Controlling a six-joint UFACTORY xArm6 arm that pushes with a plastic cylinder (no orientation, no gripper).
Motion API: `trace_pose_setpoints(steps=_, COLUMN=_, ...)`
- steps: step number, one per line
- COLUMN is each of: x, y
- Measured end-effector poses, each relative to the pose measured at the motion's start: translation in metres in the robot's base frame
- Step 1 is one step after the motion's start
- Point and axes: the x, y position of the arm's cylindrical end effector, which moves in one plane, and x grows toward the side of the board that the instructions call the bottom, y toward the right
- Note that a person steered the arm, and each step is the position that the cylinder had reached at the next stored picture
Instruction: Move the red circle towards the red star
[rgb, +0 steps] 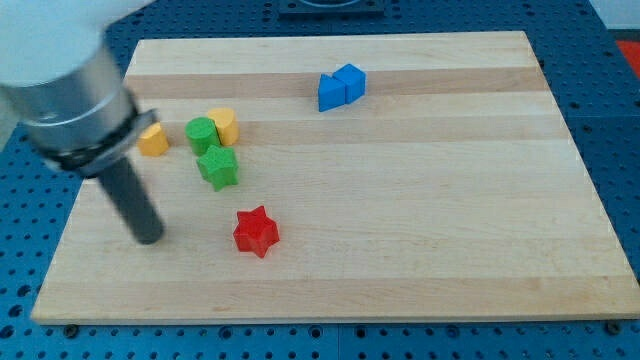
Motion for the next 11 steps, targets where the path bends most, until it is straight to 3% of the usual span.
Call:
trace_pose_setpoints(steps=1, x=-0.007, y=-0.071)
trace_pose_setpoints(steps=3, x=-0.024, y=-0.081)
trace_pose_setpoints(steps=5, x=-0.073, y=-0.081)
trace_pose_setpoints(steps=7, x=-0.084, y=-0.020)
trace_pose_setpoints(steps=9, x=-0.053, y=0.057)
trace_pose_setpoints(steps=11, x=-0.052, y=-0.029)
